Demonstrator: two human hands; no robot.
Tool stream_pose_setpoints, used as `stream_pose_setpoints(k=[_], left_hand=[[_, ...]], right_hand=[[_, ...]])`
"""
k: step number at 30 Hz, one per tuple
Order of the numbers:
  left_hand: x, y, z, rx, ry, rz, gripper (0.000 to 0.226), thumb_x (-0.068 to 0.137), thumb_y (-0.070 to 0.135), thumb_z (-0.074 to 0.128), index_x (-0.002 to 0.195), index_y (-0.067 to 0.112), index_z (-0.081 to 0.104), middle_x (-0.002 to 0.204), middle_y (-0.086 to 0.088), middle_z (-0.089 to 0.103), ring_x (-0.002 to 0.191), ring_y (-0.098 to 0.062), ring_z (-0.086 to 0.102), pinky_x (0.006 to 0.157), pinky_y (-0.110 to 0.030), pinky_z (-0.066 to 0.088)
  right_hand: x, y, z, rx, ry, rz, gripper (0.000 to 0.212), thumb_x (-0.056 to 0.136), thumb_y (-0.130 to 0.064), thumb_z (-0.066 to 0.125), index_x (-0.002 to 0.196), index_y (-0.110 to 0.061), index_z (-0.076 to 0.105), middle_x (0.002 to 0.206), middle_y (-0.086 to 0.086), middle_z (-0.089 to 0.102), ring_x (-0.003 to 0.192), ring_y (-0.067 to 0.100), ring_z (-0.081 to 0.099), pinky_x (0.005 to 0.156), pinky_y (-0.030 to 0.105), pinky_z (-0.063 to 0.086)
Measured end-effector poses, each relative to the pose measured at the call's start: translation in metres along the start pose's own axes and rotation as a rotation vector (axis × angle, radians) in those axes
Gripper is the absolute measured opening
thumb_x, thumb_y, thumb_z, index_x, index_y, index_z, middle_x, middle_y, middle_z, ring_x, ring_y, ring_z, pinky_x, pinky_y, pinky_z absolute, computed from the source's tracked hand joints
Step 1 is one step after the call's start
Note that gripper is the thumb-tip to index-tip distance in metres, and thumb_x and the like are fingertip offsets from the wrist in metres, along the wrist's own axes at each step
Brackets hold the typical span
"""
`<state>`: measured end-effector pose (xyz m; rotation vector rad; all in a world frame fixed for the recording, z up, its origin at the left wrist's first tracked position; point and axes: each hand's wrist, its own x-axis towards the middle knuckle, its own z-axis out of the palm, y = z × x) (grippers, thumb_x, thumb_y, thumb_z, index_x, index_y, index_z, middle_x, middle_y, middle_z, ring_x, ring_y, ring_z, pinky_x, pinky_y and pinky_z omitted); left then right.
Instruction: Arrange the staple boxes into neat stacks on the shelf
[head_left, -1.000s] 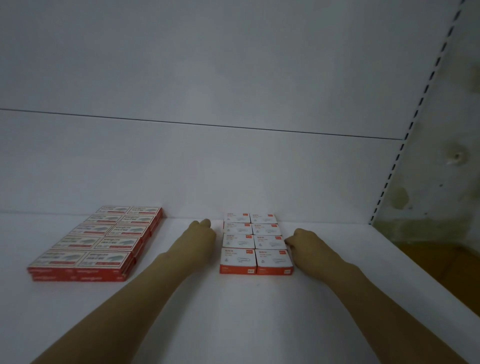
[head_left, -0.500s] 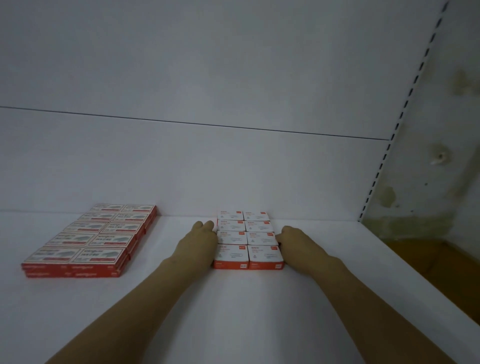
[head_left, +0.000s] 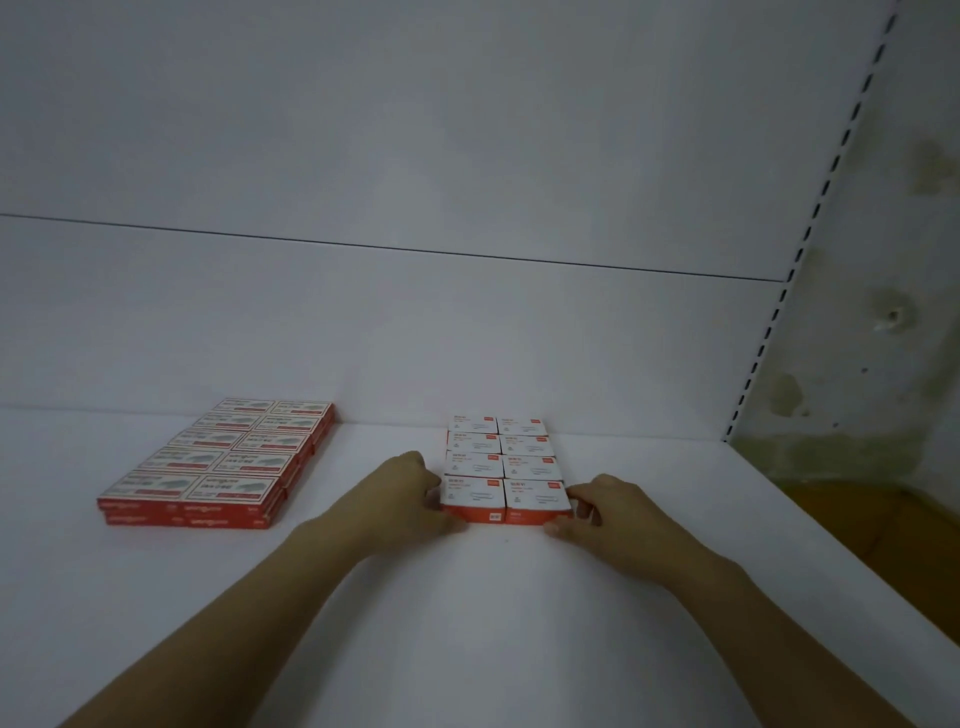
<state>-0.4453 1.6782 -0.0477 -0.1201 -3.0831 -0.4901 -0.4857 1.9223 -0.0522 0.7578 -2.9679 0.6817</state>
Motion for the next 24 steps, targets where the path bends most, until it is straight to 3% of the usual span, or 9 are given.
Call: stream_pose_setpoints(k=[7, 19, 21, 24], left_hand=[[0.0, 0.009, 0.003, 0.024, 0.043, 0.015, 0.04, 0.088, 0.046, 0.057, 0.106, 0.012, 0.066, 0.094, -0.002, 0.041, 0.082, -0.014, 0.042, 0.072, -0.021, 0.031], [0.0, 0.016, 0.005, 0.078, -0.022, -0.083, 0.044, 0.091, 0.046, 0.049, 0.109, 0.008, 0.061, 0.102, -0.005, 0.041, 0.09, -0.016, 0.043, 0.081, -0.026, 0.039], [-0.002, 0.019, 0.003, 0.109, -0.039, -0.11, 0.045, 0.091, 0.046, 0.046, 0.113, 0.008, 0.058, 0.106, -0.007, 0.042, 0.098, -0.019, 0.044, 0.084, -0.028, 0.04], [-0.01, 0.024, 0.001, 0.155, -0.037, -0.171, 0.047, 0.092, 0.044, 0.043, 0.121, 0.009, 0.053, 0.116, -0.012, 0.044, 0.11, -0.026, 0.043, 0.09, -0.033, 0.039]], right_hand=[[-0.002, -0.005, 0.005, 0.042, 0.031, -0.046, 0.036, 0.091, -0.039, 0.056, 0.123, -0.024, 0.059, 0.08, -0.014, 0.037, 0.07, -0.007, 0.041, 0.058, 0.007, 0.033], [0.0, -0.006, 0.003, 0.04, -0.045, -0.021, 0.035, 0.093, -0.038, 0.052, 0.124, -0.023, 0.059, 0.078, -0.012, 0.036, 0.068, -0.001, 0.044, 0.056, 0.006, 0.034], [-0.001, -0.008, 0.003, 0.003, -0.062, 0.004, 0.036, 0.094, -0.041, 0.05, 0.122, -0.022, 0.06, 0.081, -0.008, 0.039, 0.074, 0.004, 0.047, 0.063, 0.011, 0.038], [-0.004, -0.013, 0.002, -0.178, -0.085, 0.081, 0.043, 0.096, -0.047, 0.039, 0.12, -0.016, 0.056, 0.099, 0.007, 0.046, 0.103, 0.022, 0.049, 0.089, 0.029, 0.041]])
